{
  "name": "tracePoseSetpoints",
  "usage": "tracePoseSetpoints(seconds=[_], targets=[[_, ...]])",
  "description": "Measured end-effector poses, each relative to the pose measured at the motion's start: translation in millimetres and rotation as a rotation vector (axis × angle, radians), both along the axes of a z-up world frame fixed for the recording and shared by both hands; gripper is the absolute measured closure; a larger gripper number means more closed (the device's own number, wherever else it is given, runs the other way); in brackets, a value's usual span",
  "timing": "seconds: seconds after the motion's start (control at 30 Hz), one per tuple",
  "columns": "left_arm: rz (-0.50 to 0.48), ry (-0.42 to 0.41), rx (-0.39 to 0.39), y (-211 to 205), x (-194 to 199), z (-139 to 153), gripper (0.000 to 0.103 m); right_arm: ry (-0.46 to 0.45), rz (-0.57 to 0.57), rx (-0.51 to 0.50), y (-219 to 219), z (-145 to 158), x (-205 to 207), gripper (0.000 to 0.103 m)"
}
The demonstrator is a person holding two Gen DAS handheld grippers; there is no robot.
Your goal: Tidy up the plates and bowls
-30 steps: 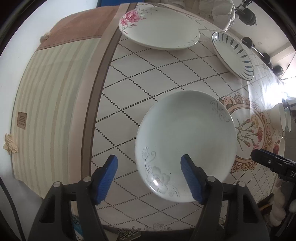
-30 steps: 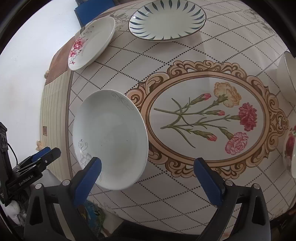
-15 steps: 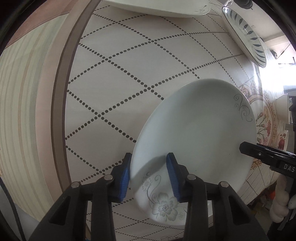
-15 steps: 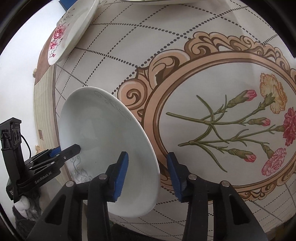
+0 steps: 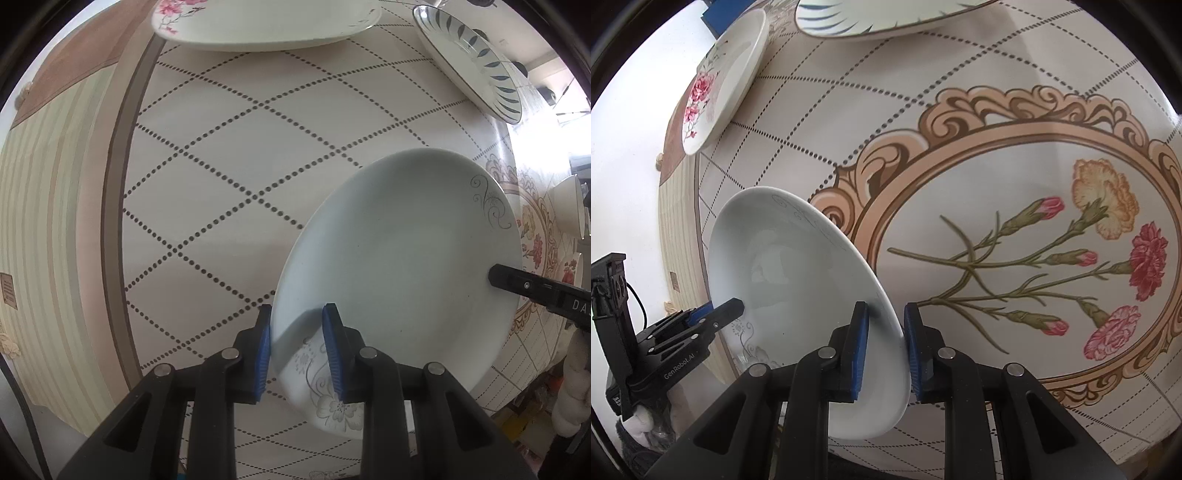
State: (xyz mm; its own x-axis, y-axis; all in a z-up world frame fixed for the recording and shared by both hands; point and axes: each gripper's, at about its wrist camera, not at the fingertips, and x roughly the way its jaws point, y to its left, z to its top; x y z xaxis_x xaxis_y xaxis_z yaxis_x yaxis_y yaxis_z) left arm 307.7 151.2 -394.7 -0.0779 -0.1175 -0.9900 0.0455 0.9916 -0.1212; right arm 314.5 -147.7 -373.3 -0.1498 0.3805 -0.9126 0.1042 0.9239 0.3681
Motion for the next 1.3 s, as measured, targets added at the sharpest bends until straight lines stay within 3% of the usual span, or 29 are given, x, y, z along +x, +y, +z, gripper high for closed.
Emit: tracePoseSetpoints(seconds=[0.27, 0.47, 0.6, 0.97, 1.1, 1.17, 1.2, 1.27, 1.3], targets=[[-0.057, -0.015, -0.059, -82, 32, 32, 0.079, -0.063, -0.076, -0.055, -76, 28, 27, 0.081], [-0.104, -0.037, -0.065, -137, 53, 52, 0.079, -0.043, -0.106, -0.135, -129, 22, 42, 0.081], [-0.127, -0.042, -0.052, -163, 61, 62, 0.079, -0.022, -0.148, -0.134, -157, 18, 47, 0.081], [-0.134, -0.040, -0.034, -213, 51, 88, 0.079, -0.029, -0.142, -0.146, -194, 26, 58, 0.080], [-0.117, -0.032, -0.044, -202, 46, 88, 0.079, -0.021, -0.122, -0.150, -187, 26, 60, 0.079], [-0.107, -0.043, -0.033, -185, 62, 78, 0.078, -0.016, -0.099, -0.159, -194, 24, 68, 0.079], [-0.099, -0.054, -0.007, -177, 57, 88, 0.078, -0.016, -0.079, -0.174, -190, 25, 68, 0.078], [-0.071, -0.054, 0.043, -165, 47, 101, 0.076, -0.025, -0.057, -0.208, -186, 29, 70, 0.065], [-0.056, -0.049, 0.055, -160, 43, 106, 0.074, -0.033, -0.049, -0.225, -186, 32, 70, 0.048]])
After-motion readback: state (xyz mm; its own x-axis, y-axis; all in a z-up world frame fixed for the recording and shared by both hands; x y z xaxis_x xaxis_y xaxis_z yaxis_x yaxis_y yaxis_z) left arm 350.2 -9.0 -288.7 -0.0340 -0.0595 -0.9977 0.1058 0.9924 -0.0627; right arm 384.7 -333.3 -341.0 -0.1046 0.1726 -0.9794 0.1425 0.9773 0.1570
